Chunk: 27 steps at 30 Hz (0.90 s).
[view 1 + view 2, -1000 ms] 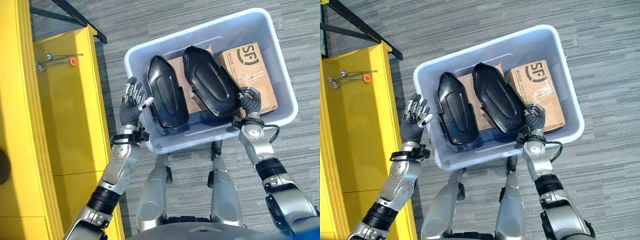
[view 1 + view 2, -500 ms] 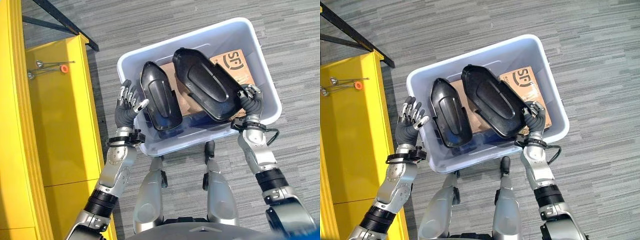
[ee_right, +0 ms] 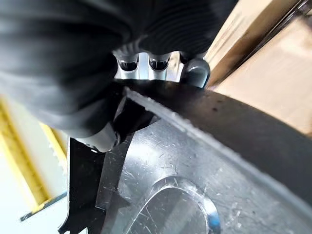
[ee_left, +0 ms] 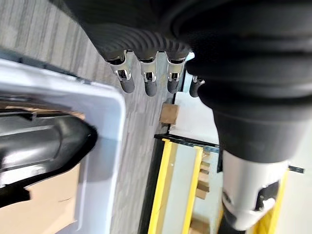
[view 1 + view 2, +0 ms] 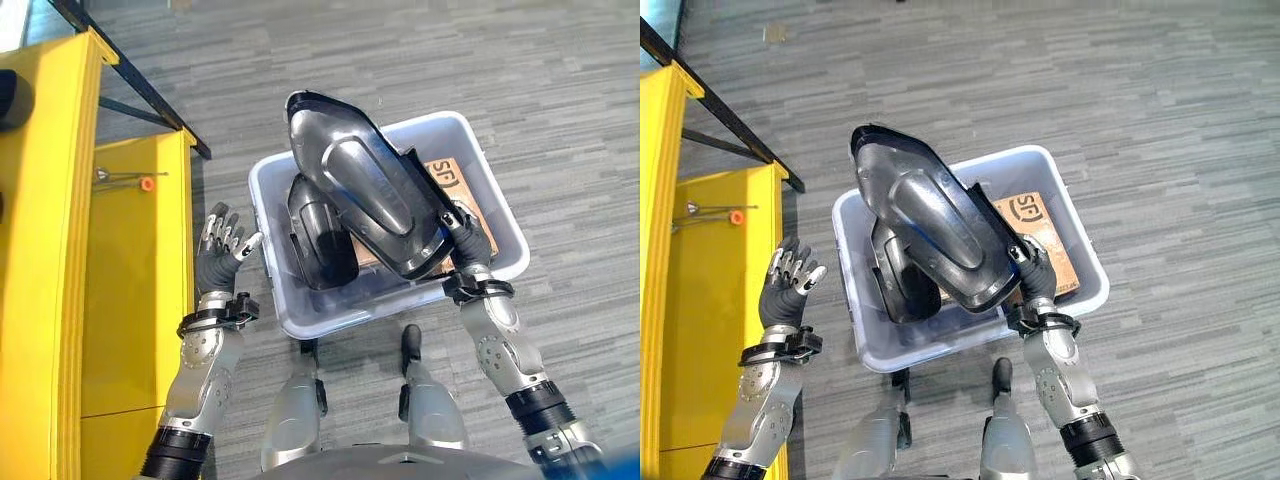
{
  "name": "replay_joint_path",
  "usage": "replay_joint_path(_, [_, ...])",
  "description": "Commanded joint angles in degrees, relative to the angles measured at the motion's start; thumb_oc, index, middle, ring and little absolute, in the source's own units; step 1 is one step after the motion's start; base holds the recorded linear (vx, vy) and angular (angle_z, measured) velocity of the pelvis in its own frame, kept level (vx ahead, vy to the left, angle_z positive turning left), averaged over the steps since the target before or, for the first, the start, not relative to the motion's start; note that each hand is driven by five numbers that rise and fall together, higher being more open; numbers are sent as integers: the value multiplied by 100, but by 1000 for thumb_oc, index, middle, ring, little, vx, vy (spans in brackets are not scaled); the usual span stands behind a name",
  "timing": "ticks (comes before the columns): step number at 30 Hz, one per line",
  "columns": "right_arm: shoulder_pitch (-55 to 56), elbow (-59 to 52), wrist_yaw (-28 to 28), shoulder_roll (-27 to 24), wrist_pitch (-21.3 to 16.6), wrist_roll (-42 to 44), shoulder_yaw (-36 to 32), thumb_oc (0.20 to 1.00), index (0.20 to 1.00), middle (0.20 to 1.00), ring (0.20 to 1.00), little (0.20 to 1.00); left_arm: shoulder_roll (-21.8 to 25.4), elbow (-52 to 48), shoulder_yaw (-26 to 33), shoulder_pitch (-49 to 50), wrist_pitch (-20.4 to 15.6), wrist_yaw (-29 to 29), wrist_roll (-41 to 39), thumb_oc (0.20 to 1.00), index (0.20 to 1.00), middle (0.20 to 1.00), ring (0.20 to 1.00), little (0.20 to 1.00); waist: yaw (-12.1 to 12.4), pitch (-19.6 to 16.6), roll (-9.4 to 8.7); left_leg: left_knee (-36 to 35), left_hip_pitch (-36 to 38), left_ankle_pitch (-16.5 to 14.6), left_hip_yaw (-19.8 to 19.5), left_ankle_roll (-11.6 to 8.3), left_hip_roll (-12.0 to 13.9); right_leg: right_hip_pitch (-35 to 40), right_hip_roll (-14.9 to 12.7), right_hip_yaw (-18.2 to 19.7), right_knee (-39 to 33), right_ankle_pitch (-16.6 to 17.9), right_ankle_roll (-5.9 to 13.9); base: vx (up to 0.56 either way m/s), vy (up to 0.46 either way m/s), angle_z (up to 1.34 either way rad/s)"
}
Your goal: Move parts from the plastic box to the shelf.
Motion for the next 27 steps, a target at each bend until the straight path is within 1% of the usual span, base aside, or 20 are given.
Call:
replay_joint_path(1, [5,-542,355,5,-75,449,-81,200,200,200,200,200,62,-206,330,59,-88,-147,59,1000,1000,1000,1000,1000,125,-240,-75,60,608,-117,182,-406,753,-58,-155,-51,1001,-715,120,-20,-88,9])
replay_joint_path(3, [33,-565,369,-31,-48,460,-89,200,200,200,200,200,38,-204,356,120,-68,-173,44,1000,1000,1000,1000,1000,132,-249,-66,60,630,-93,154,-415,790,-39,-117,-77,1069,-784,91,-72,-114,16])
replay_joint_path(4, [-1,-585,455,-162,-6,546,-61,200,200,200,200,200,-45,-236,489,310,-54,-193,-8,1000,1000,1000,1000,1000,222,-255,-47,60,644,44,51,-449,939,-65,66,-159,1255,-938,-23,-167,-205,19])
replay_joint_path(6, [-35,-597,512,-262,35,583,-52,200,200,200,200,200,-78,-252,566,422,-35,-231,-48,1000,1000,1000,1000,1000,291,-227,-27,60,548,197,-26,-484,1045,-203,196,-202,1470,-1055,-118,-170,-198,11])
replay_joint_path(8, [-101,-627,574,-361,74,647,48,200,200,200,200,200,-147,-233,608,508,-33,-227,-94,1000,1000,1000,1000,1000,386,-185,1,60,379,452,-189,-564,1166,-341,336,-323,1648,-1153,-234,-187,-220,12])
replay_joint_path(9, [-172,-642,628,-483,86,648,62,200,200,200,200,200,-179,-198,650,527,-11,-230,-109,1000,1000,1000,1000,1000,492,-104,19,60,121,737,-435,-665,1192,-444,409,-503,1764,-1256,-332,-232,-251,32])
replay_joint_path(10, [-183,-626,649,-521,98,667,63,200,200,200,200,200,-204,-185,642,530,3,-247,-126,1000,1000,1000,1000,1000,541,-87,23,60,-17,851,-543,-702,1174,-473,424,-606,1785,-1276,-376,-303,-311,80])
replay_joint_path(11, [-148,-601,661,-666,73,593,-75,200,200,200,200,200,-253,-98,559,443,13,-283,-168,1000,1000,1000,1000,1000,635,4,28,60,-313,1137,-549,-692,1004,-451,337,-902,1757,-1256,-434,-174,-181,80])
replay_joint_path(12, [-149,-601,662,-667,73,593,-76,200,200,200,200,200,-253,-97,558,442,13,-283,-167,1000,1000,1000,1000,1000,628,9,27,60,-312,1138,-556,-691,1000,-445,332,-909,1758,-1259,-432,-198,-166,85])
replay_joint_path(13, [-101,-576,666,-728,40,584,-191,200,200,200,200,200,-270,-10,512,353,31,-318,-174,1000,1000,1000,1000,1000,625,44,-16,60,-268,1045,-246,-585,918,-435,223,-1103,1748,-1219,-446,-112,-70,138])
replay_joint_path(15, [43,-558,695,-752,32,520,-290,200,200,200,200,200,-282,9,431,365,54,-441,-179,1000,1000,1000,1000,1000,630,13,-74,117,-5,775,-151,-458,821,-473,110,-1326,1773,-1154,-447,-177,-136,213])
replay_joint_path(16, [371,-587,742,-710,29,573,-495,200,200,200,200,200,-356,-10,400,402,101,-557,-182,1000,1000,1000,1000,1000,521,-16,-168,939,265,-77,-122,-321,775,-382,-103,-1658,1839,-1214,-442,-192,-123,163])
replay_joint_path(18, [473,-600,732,-689,20,539,-566,200,200,200,200,200,-366,-1,405,397,126,-582,-190,1000,1000,1000,1000,1000,463,-24,-157,1029,394,-204,-9,-307,835,-357,-175,-1830,1897,-1231,-460,-101,10,157])
replay_joint_path(19, [608,-604,726,-633,33,528,-605,200,200,200,200,200,-361,5,404,376,117,-599,-210,1000,1000,1000,1000,1000,392,-46,-107,991,669,-329,28,-340,928,-358,-339,-2042,2100,-1225,-430,40,326,150])
replay_joint_path(20, [675,-570,711,-595,107,456,-660,200,200,200,200,200,-331,-3,403,366,103,-583,-232,1000,1000,1000,1000,1000,349,-78,-5,672,718,-498,-127,-333,874,-337,-620,-2056,2330,-1091,-261,40,331,130])
replay_joint_path(21, [678,-571,711,-594,107,455,-659,200,200,200,200,200,-331,-5,403,369,104,-583,-232,1000,1000,1000,1000,1000,349,-80,-9,680,717,-507,-125,-326,865,-342,-633,-2050,2342,-1092,-252,79,413,71])
replay_joint_path(24, [887,-603,784,-412,136,499,-782,200,200,200,200,200,-175,-117,439,461,84,-686,-198,1000,1000,1000,1000,1000,473,-75,-78,1031,473,-927,-328,-144,361,4,-1206,-2203,2107,-579,17,34,324,70])
replay_joint_path(25, [888,-604,784,-411,137,499,-781,200,200,200,200,200,-174,-118,439,462,84,-685,-198,1000,1000,1000,1000,1000,471,-74,-79,1031,473,-927,-330,-143,359,8,-1207,-2206,2105,-578,19,136,499,60])
replay_joint_path(26, [1089,-666,842,-232,201,478,-857,200,200,200,200,200,-109,-148,518,580,96,-744,-68,1000,1000,1000,1000,1000,532,-185,-141,1014,495,-1127,-424,28,-108,249,-1587,-2274,1808,-34,291,131,437,41])
replay_joint_path(27, [1166,-680,860,-146,223,514,-880,200,200,200,200,200,-40,-145,528,586,113,-767,10,1000,1000,1000,1000,1000,524,-229,-158,972,503,-1139,-456,99,-243,299,-1670,-2265,1779,85,328,133,442,47])
